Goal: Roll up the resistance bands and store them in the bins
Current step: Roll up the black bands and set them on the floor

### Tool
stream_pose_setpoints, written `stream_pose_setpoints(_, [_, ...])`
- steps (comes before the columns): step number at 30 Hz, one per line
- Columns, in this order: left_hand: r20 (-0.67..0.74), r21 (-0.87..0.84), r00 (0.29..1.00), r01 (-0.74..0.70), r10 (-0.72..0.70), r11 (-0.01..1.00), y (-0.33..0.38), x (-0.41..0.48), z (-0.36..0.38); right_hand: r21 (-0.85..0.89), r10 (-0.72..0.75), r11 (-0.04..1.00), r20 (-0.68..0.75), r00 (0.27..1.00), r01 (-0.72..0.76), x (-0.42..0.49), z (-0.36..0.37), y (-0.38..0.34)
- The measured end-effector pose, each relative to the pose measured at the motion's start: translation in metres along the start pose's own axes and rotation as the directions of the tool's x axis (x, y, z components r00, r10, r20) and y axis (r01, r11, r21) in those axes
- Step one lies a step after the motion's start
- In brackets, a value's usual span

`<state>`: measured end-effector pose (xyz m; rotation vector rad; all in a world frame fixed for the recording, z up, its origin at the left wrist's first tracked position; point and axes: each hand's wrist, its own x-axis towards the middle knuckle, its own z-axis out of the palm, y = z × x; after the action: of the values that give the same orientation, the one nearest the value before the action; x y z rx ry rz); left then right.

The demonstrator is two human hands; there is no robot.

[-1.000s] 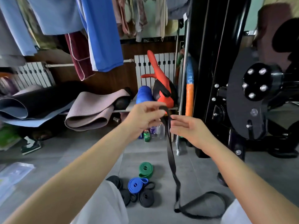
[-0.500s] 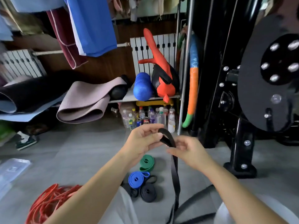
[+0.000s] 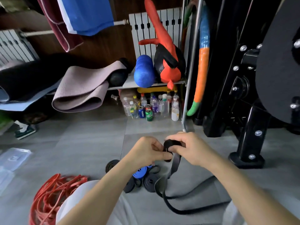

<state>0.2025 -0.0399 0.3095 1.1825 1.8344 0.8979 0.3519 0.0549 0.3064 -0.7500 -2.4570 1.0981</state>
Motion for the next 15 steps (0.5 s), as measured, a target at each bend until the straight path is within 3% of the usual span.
stream_pose_setpoints(4, [0.082,-0.091,0.996,-0.038,0.046,0.995,0.002,-0.004,0.001,0.03,0.013,0.999,0.021,1.0,-0.014,0.002,0.006,-0.002])
stream_pose_setpoints(8, [0.008,-0.107,0.998,-0.063,0.064,0.992,0.001,-0.003,-0.004,0.151,0.03,0.988,-0.071,0.997,-0.019,0.0,0.005,-0.005])
stream_pose_setpoints(11, [0.003,-0.147,0.998,-0.061,0.062,0.987,0.0,-0.006,-0.003,0.217,0.061,0.975,-0.061,0.996,-0.046,-0.002,0.004,-0.005])
stream_pose_setpoints(15, [-0.053,-0.295,0.998,-0.052,0.037,0.954,0.0,-0.009,-0.01,0.283,0.084,0.958,-0.106,0.991,-0.051,-0.006,-0.002,-0.004])
